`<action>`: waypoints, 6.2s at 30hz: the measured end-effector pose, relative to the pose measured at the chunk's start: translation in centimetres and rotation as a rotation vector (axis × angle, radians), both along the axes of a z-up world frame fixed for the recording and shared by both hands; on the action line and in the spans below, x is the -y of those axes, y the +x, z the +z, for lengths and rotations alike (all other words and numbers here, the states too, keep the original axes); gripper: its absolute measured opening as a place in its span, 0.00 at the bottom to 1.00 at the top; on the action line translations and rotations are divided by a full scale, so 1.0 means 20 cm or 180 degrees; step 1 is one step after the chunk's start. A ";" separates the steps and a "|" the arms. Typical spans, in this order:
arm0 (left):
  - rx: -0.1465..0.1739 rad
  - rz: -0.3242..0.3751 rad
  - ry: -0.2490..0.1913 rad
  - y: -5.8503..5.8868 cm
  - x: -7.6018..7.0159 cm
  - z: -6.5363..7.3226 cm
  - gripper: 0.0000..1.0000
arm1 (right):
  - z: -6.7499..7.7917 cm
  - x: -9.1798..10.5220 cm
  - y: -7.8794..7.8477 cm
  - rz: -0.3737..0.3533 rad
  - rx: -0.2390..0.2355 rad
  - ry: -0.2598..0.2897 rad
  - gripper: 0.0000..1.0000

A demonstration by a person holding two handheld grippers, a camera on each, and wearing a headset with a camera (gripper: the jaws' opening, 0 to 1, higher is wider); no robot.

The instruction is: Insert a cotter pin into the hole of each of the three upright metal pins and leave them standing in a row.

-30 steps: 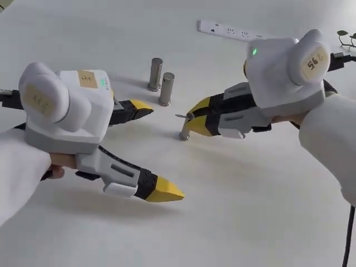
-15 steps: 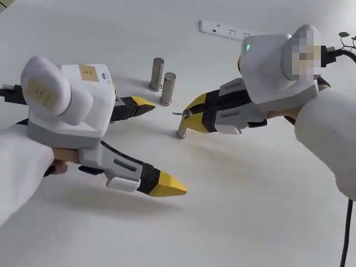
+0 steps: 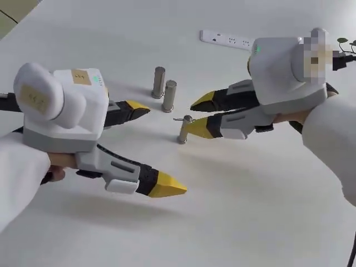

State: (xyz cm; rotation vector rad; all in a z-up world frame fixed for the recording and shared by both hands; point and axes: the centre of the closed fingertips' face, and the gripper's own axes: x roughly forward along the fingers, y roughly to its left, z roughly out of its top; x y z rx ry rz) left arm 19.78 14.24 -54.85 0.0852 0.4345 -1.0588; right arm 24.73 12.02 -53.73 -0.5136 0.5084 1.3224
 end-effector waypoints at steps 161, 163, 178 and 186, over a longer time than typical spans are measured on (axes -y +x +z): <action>0.0239 -0.0515 0.0238 -0.05 0.35 0.19 0.10 | 0.10 0.75 -0.61 -0.2367 -0.0544 0.1024 0.82; 0.0222 -0.0583 0.0334 -0.05 0.36 0.13 0.10 | 0.09 0.75 -0.61 -0.2367 -0.0554 0.1021 0.82; 0.0167 -0.0863 0.0412 -0.13 0.43 -0.03 0.10 | 0.07 0.76 -0.61 -0.2401 -0.0593 0.0974 0.82; 0.0167 -0.0963 0.0399 -0.17 0.45 -0.05 0.10 | 0.06 0.75 -0.61 -0.2378 -0.0607 0.0947 0.82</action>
